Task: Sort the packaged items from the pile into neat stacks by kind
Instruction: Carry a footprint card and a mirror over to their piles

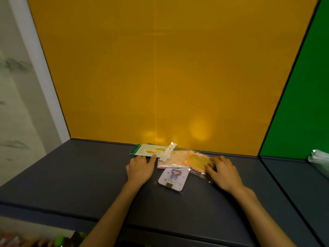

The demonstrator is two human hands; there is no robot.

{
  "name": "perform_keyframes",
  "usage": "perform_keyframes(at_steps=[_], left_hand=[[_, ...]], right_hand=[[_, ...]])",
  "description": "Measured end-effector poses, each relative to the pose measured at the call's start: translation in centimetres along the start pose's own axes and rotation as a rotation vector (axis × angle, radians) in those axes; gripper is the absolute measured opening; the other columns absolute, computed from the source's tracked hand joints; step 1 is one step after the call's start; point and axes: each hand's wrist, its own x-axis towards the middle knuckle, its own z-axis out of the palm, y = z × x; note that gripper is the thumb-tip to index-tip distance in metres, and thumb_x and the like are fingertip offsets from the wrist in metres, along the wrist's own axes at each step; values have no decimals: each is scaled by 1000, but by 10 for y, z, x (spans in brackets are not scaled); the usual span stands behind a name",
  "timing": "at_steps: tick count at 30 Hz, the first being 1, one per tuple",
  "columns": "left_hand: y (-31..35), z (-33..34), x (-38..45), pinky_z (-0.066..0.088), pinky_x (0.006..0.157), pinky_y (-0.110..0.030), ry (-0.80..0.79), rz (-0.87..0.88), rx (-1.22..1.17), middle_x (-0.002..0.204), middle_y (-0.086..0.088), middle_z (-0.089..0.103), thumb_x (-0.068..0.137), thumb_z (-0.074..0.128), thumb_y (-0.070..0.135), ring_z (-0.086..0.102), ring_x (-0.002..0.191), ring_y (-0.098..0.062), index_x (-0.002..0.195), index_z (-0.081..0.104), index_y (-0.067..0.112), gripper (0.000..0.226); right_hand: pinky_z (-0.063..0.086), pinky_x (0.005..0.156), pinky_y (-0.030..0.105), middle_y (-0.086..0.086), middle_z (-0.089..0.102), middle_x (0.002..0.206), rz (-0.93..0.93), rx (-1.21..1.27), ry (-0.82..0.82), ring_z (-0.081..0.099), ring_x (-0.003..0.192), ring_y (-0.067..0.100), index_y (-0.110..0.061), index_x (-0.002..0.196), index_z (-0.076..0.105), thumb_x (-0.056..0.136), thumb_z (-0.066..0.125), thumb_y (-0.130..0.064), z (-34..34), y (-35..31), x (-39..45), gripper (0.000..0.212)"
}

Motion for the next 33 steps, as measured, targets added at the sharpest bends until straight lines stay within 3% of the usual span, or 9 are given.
perform_keyframes(at_steps=[4, 7, 11, 15, 21, 23, 26, 30, 33], left_hand=[[10, -3, 14, 44, 99, -46, 56, -160, -364, 127, -10, 61, 92, 45, 62, 54, 119, -32, 121, 62, 13, 60], [19, -3, 19, 46, 98, -43, 89, -259, -540, 129, -9, 61, 89, 61, 53, 54, 122, -33, 130, 54, 14, 57], [21, 5, 26, 52, 92, -43, 102, -299, -734, 112, -8, 69, 84, 68, 38, 65, 105, -30, 117, 58, 13, 44], [16, 0, 26, 56, 87, -43, 156, -335, -917, 106, -8, 67, 87, 64, 19, 67, 94, -26, 117, 52, 8, 34], [-11, -17, 27, 59, 84, -47, 220, -357, -986, 110, -7, 69, 96, 53, 22, 68, 95, -23, 103, 62, 18, 13], [-18, -25, 22, 58, 86, -47, 224, -373, -1040, 109, -7, 70, 100, 52, 24, 69, 95, -23, 100, 62, 20, 11], [-26, -33, 15, 59, 84, -50, 166, -408, -1177, 117, -8, 68, 103, 49, 26, 69, 97, -25, 120, 60, 20, 21], [-28, -41, -1, 62, 60, -46, 67, -437, -1322, 121, -7, 61, 104, 45, 26, 67, 97, -30, 131, 51, 17, 29], [-27, -45, -10, 61, 53, -41, 7, -423, -1314, 124, -7, 58, 104, 44, 28, 65, 95, -28, 135, 47, 18, 32]], right_hand=[[43, 83, 39, 2, 55, 119, 7, -27, -15, 50, 111, 24, -27, 100, 54, 93, 46, -55, 3, -1, 1, 30], [42, 84, 38, 0, 56, 117, 3, -34, -26, 50, 111, 23, -26, 106, 55, 92, 45, -57, 1, -2, 2, 34], [41, 88, 40, -1, 58, 119, -2, -23, -60, 51, 115, 23, -24, 108, 56, 91, 45, -59, -2, -1, 3, 40], [38, 95, 43, -2, 55, 133, -19, 1, -94, 47, 125, 22, -24, 125, 52, 90, 48, -60, -6, -2, 4, 51], [37, 98, 44, 0, 53, 134, 6, -9, -141, 46, 125, 23, -27, 131, 50, 84, 52, -66, -2, -12, 7, 61], [39, 96, 44, 1, 51, 127, 23, -21, -142, 43, 123, 24, -27, 127, 51, 79, 53, -72, 0, -16, 9, 66], [40, 92, 43, 1, 45, 113, 63, -21, -182, 39, 117, 25, -27, 115, 55, 65, 55, -84, 0, -19, 10, 76], [36, 89, 40, 0, 42, 110, 159, 24, -206, 37, 114, 24, -26, 104, 58, 53, 66, -85, -3, -24, 10, 78], [39, 84, 36, -2, 49, 108, 209, 154, -165, 42, 110, 21, -24, 96, 53, 46, 78, -77, -4, -27, 5, 77]])
